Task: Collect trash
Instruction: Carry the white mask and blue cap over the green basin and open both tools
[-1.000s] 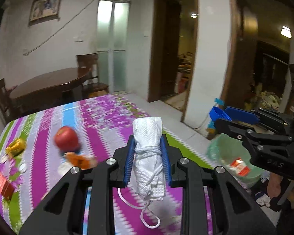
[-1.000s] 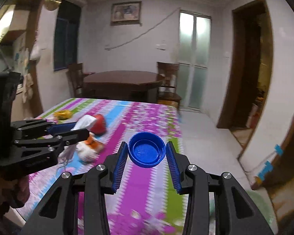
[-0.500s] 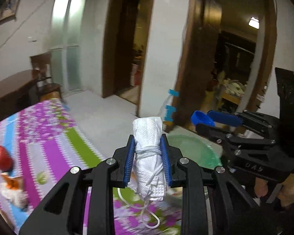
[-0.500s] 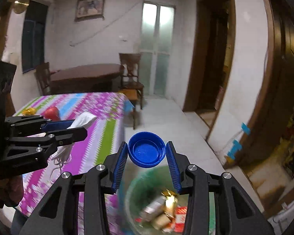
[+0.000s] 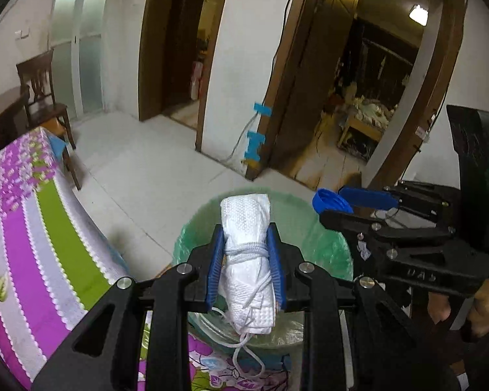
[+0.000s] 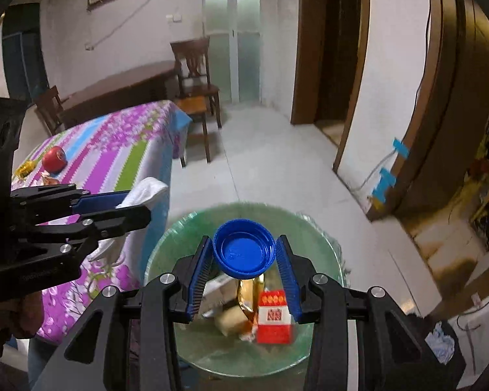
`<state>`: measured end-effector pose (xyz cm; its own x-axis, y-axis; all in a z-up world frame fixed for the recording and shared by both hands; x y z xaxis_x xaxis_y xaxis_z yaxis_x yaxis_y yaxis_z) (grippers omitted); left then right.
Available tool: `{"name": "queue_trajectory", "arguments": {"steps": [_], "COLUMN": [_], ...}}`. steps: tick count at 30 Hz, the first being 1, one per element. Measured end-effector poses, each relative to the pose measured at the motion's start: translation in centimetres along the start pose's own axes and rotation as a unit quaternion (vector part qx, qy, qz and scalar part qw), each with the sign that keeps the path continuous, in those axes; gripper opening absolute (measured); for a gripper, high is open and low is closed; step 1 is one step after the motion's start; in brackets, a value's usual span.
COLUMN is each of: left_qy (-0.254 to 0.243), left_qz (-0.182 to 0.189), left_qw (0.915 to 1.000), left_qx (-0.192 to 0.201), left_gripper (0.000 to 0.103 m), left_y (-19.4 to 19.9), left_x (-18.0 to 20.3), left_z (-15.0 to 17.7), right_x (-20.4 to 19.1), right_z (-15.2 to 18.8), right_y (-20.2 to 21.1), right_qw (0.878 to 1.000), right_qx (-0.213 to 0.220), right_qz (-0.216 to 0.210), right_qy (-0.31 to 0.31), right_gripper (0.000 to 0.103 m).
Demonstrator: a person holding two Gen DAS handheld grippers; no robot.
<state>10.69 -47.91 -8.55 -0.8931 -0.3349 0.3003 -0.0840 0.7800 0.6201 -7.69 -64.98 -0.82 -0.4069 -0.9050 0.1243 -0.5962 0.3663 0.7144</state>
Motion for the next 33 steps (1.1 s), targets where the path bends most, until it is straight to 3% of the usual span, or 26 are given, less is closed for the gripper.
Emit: {"name": "queue_trajectory", "arguments": {"steps": [9,22,24,25,26,33], "left_qy": [0.009,0.006,0.011,0.014,0.016,0.020], "left_qz": [0.004,-0.007,-0.013,-0.018,-0.022,-0.035], "left_qw": [0.9997,0.9997,0.9997,0.9996,0.9996,0.9992], "left_qx": [-0.023,-0.021,-0.018,-0.014,-0.010,-0.008], "left_gripper": [0.025,0.026,0.041,0.063,0.078,0.078], "left_y": [-2.1,-2.6,-2.4,-2.2,-1.9,-1.4], "left_x": [-0.1,0.2,0.1,0.1,0.1,-0.3], "left_z": [1.0,0.6,0.5,0.7,0.5,0.4], "right_x": [-0.8,-1.1,-0.9,-0.7,-0.4,0.5], "right_z": [1.3,1.1,1.0,1.1,1.1,1.7], "right_y": [-3.6,-3.0,-2.8,-2.8,-2.7,-2.3], "right_qw": [0.999,1.000,1.000,1.000,1.000,0.999], "right_qx": [-0.031,-0.028,-0.028,-0.027,-0.025,-0.023], "right_qz": [-0.006,-0.002,0.000,0.001,0.003,0.007], "right_qy": [-0.004,-0.005,-0.009,-0.011,-0.015,-0.026], "right_gripper": [0.042,0.042,0.043,0.049,0.056,0.058]}}
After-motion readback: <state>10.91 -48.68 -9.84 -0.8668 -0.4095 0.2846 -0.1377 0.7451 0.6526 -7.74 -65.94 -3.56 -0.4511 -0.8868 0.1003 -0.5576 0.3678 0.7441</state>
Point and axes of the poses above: each gripper's, at about its wrist camera, not at the fingertips, and y roughly against the way its jaws point, x to its right, z to its underside, the point moved 7 cm from there along -y, roughly the way its jaws point, and after that the axes turned 10 degrees about z, right-handed, at the moved point
